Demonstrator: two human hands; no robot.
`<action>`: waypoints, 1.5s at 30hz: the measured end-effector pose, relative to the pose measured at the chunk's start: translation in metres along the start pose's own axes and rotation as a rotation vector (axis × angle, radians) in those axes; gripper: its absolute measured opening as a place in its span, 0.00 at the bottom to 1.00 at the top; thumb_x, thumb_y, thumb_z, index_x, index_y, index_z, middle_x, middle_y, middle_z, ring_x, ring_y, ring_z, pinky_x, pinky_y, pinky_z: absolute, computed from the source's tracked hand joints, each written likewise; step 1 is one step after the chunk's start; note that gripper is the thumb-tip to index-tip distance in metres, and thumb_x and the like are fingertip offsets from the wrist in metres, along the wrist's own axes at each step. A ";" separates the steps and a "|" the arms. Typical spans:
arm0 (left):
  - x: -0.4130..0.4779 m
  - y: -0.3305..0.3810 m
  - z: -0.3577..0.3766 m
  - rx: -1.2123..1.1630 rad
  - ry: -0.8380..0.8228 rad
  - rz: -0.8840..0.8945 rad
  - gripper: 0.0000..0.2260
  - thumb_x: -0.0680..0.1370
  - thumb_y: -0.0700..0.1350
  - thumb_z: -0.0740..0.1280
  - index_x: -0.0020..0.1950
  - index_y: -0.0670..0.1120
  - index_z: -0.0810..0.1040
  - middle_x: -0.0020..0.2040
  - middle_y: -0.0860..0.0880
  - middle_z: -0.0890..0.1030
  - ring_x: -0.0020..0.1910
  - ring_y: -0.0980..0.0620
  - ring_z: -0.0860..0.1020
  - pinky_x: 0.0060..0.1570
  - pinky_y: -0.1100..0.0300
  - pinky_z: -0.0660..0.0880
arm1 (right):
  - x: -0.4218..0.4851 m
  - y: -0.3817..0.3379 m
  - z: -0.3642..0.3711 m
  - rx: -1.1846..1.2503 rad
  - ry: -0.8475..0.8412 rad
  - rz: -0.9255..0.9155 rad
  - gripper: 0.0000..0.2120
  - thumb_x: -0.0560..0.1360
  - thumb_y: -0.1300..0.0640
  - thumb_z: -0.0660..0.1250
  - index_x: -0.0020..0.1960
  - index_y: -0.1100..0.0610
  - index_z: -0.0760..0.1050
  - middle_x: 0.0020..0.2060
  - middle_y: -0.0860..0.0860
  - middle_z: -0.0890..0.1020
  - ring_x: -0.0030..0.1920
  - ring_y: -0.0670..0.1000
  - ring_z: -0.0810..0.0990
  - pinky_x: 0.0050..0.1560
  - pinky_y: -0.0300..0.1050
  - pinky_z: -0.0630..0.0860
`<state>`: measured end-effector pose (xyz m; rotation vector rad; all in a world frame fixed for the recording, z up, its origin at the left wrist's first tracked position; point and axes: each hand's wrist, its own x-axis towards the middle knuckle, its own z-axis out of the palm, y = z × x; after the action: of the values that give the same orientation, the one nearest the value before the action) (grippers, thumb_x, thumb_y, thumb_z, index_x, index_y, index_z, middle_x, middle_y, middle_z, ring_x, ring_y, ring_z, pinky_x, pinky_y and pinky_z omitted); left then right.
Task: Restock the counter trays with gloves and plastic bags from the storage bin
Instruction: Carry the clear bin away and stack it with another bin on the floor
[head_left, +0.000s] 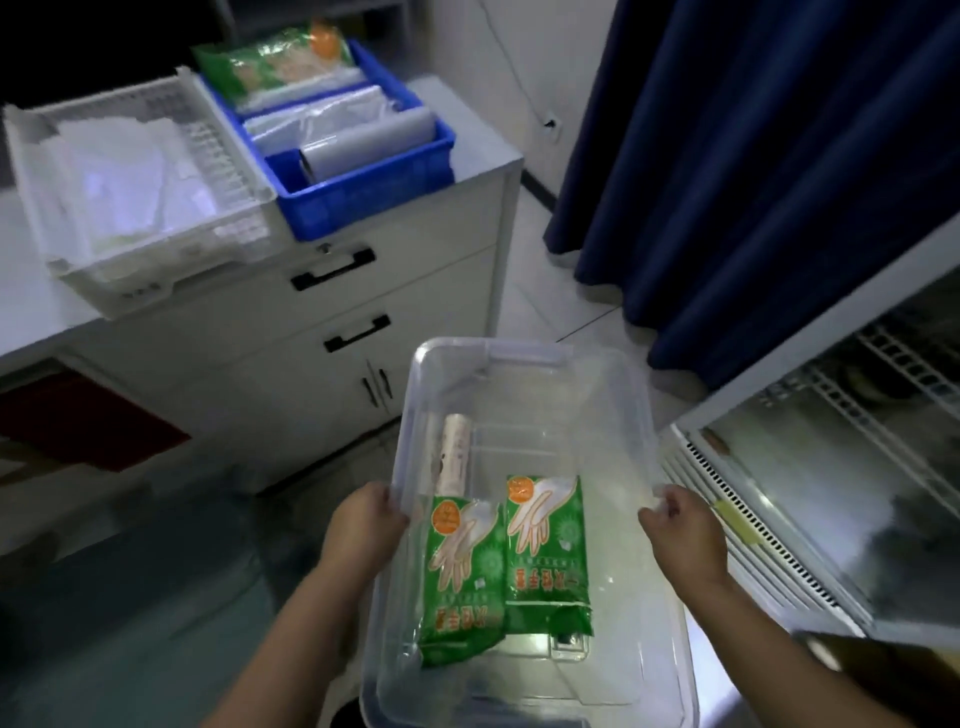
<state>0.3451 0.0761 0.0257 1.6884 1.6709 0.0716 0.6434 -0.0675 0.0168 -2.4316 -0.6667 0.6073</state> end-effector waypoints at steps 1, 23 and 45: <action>0.005 0.020 0.004 0.010 -0.012 0.025 0.02 0.71 0.42 0.66 0.38 0.46 0.75 0.37 0.46 0.79 0.38 0.45 0.76 0.32 0.58 0.65 | 0.010 0.004 -0.015 0.015 0.026 0.002 0.12 0.70 0.62 0.69 0.53 0.59 0.78 0.40 0.55 0.79 0.40 0.55 0.76 0.41 0.44 0.69; 0.286 0.341 -0.015 0.139 -0.045 0.368 0.03 0.74 0.44 0.65 0.41 0.46 0.74 0.35 0.50 0.74 0.34 0.50 0.72 0.28 0.60 0.62 | 0.325 -0.115 -0.099 0.256 0.272 0.077 0.09 0.72 0.64 0.69 0.33 0.58 0.74 0.31 0.59 0.78 0.31 0.57 0.75 0.34 0.44 0.69; 0.527 0.554 -0.039 -0.063 0.261 0.025 0.11 0.73 0.41 0.67 0.54 0.40 0.78 0.54 0.37 0.81 0.51 0.39 0.78 0.45 0.57 0.70 | 0.758 -0.329 -0.129 0.243 0.013 -0.282 0.06 0.69 0.67 0.68 0.44 0.59 0.77 0.36 0.55 0.77 0.37 0.54 0.74 0.39 0.42 0.69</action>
<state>0.8674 0.6295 0.1094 1.7098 1.8158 0.3671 1.1948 0.5557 0.1043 -2.0697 -0.8586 0.5239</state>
